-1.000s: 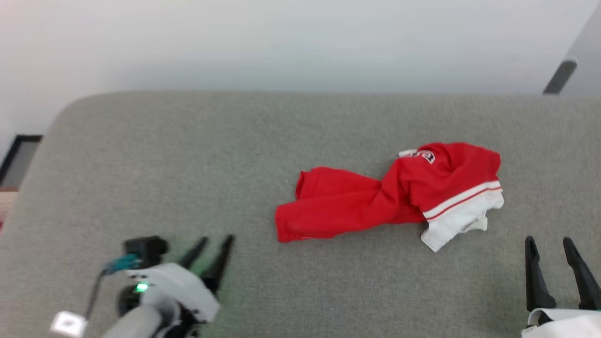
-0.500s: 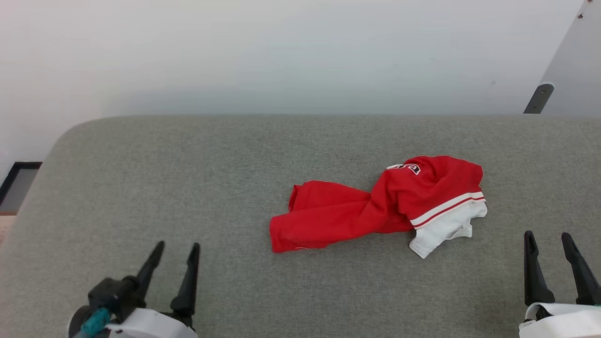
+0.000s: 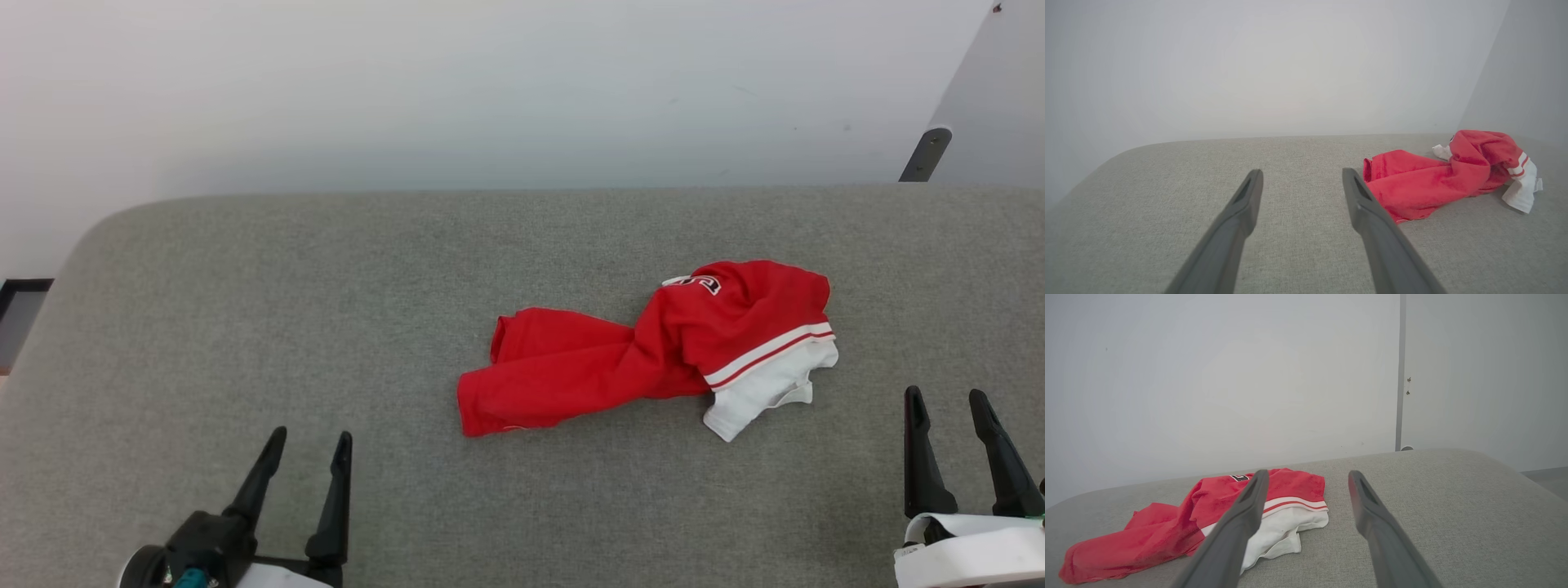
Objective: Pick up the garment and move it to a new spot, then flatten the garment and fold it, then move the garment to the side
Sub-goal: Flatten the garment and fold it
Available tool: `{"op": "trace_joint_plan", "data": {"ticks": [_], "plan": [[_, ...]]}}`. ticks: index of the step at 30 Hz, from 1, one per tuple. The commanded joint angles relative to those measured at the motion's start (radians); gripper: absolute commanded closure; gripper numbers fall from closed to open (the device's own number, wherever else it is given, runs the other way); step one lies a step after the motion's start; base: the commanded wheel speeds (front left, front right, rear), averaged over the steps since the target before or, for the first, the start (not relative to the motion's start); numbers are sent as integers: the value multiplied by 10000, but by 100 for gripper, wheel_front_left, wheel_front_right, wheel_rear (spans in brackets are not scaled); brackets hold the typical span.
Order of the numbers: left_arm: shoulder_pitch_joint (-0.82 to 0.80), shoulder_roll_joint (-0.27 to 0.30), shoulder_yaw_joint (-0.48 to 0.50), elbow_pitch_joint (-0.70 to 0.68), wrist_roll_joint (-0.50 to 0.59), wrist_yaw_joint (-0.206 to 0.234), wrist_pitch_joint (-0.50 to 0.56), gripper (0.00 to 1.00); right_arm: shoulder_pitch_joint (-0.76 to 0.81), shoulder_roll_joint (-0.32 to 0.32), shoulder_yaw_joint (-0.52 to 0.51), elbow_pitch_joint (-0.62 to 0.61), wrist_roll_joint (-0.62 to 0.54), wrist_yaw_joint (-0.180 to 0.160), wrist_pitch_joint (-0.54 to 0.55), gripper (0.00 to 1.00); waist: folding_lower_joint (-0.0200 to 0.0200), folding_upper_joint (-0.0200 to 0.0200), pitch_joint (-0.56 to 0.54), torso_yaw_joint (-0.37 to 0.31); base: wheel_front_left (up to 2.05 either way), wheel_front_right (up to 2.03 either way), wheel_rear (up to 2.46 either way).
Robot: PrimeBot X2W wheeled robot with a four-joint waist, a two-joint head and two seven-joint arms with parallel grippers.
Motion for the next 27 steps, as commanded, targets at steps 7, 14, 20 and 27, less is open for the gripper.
{"op": "trace_joint_plan", "data": {"ticks": [7, 14, 20, 27], "plan": [[137, -340, 316, 9, 437, -241, -1, 0, -106, -66, 243, 144, 22, 1, -8, 0, 0, -1, 47, 6, 0, 0, 0], [109, -770, 552, -147, 610, -322, -1, 0, -812, -754, 1247, 1013, 540, 2, 1912, 0, 0, -1, 404, -14, 0, 0, 0], [-224, -1082, 430, -47, 695, -373, -2, 0, -2067, -1952, 2113, 1301, 1258, -4, 5589, 0, 0, -1, 1023, 67, 0, 0, 0], [-798, -1342, 242, 101, 686, -410, -2, 0, -3447, -2931, 2894, 955, 1485, -4, 8590, 0, 0, -1, 1882, 309, 0, 0, 0]]}}
